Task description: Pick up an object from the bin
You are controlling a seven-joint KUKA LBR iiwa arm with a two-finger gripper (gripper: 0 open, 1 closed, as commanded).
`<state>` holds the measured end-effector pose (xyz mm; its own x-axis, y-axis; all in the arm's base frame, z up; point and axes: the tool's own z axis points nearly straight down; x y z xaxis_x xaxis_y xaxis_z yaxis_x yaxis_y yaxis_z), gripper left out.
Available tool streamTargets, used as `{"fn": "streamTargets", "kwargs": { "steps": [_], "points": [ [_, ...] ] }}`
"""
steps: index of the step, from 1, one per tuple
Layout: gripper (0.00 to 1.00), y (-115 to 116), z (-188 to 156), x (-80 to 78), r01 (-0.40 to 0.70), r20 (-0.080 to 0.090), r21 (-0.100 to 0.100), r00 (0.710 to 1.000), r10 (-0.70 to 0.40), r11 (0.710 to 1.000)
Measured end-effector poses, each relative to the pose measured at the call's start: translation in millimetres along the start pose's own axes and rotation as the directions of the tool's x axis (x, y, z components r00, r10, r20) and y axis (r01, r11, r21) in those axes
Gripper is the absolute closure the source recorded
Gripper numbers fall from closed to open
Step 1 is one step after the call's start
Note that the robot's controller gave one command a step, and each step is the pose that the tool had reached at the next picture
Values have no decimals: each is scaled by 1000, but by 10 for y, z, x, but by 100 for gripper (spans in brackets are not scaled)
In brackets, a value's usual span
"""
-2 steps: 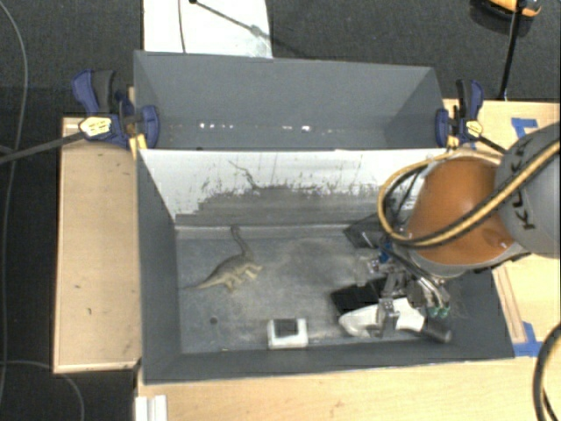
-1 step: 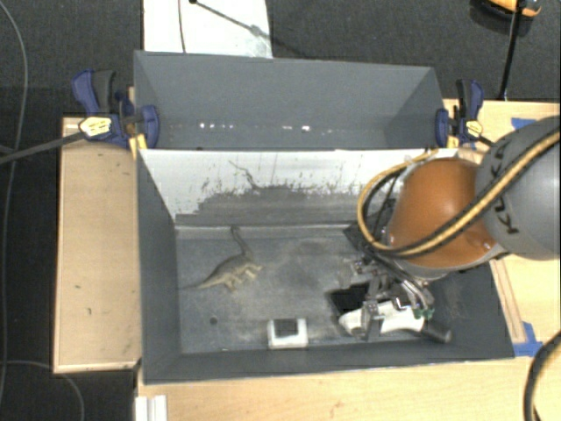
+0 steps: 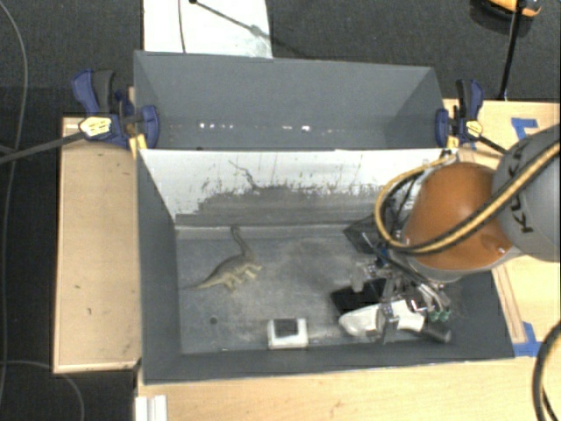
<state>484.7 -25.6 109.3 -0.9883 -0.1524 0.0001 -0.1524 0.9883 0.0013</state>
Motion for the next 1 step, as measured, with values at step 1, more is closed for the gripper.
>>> {"fn": "streamTargets", "kwargs": {
  "steps": [1],
  "points": [
    [0,-570,397,98,71,8,5,997,-71,997]
  ]
}}
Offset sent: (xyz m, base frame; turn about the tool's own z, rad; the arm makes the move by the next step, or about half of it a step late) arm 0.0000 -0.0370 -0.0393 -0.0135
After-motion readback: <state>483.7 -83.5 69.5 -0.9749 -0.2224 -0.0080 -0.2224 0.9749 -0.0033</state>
